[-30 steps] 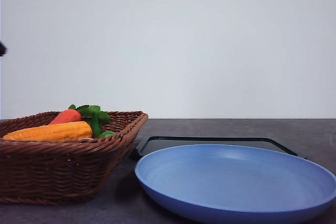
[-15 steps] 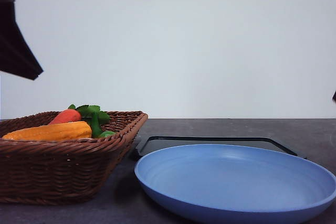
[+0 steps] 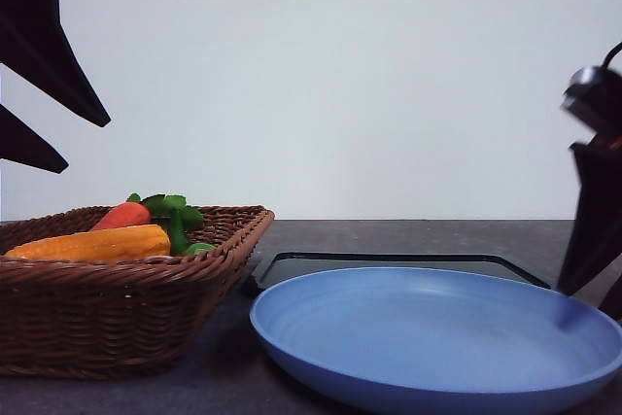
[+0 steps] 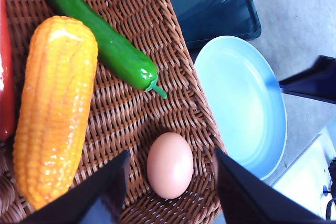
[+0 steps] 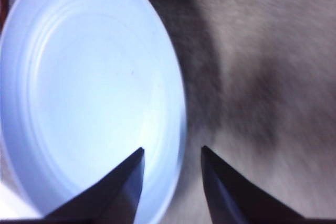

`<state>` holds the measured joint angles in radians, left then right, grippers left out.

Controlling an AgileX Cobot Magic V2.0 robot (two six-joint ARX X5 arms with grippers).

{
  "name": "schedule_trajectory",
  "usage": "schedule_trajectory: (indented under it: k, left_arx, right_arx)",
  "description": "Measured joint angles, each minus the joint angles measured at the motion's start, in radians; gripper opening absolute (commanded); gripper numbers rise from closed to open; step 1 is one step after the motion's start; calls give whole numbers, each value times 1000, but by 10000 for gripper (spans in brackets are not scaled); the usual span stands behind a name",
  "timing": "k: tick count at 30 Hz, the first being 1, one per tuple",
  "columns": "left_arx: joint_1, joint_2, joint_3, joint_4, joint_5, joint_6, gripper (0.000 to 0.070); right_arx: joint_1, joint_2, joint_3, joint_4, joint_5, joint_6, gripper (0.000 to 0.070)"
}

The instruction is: Transfer egg from basket to plate and serve

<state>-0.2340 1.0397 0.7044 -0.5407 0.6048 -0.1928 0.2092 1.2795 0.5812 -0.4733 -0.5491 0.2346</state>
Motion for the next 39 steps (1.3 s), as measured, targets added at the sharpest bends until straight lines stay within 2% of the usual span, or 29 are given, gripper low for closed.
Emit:
schedule_trajectory:
  k: [3,9,13,18,22,26,31,33,39]
  left_arx:
    - [0,0,0,1,0,0,325]
    - [0,0,0,4,0,0,325]
    - [-5,0,0,7,0,0,330]
    - [-42,0,0,10,0,0,426]
    - [-99,0,0,11,-20,0,429]
    - [-200,5,0,29,-136,2,428]
    - [-343,48,4,65,-334,6,427]
    - [-379,81,7,66,-363,9,427]
    - [-425,178,8,93,-370,11,427]
  right_arx:
    - [21,45,0,35,0,10,176]
    - [27,73,0,44,0,32,0]
    - [26,62,0,37,0,39,0]
    - [8,-27,0,-23,3,39,0]
    - [-19,-117,0,-83,5,39,0]
    - [-47,-212,0,-147,5,39,0]
    - [-62,-303,0,-189,8,39,0]
    - [-66,-332,0,-200,9,39,0]
    - [-67,-384,0,-212,12,39,0]
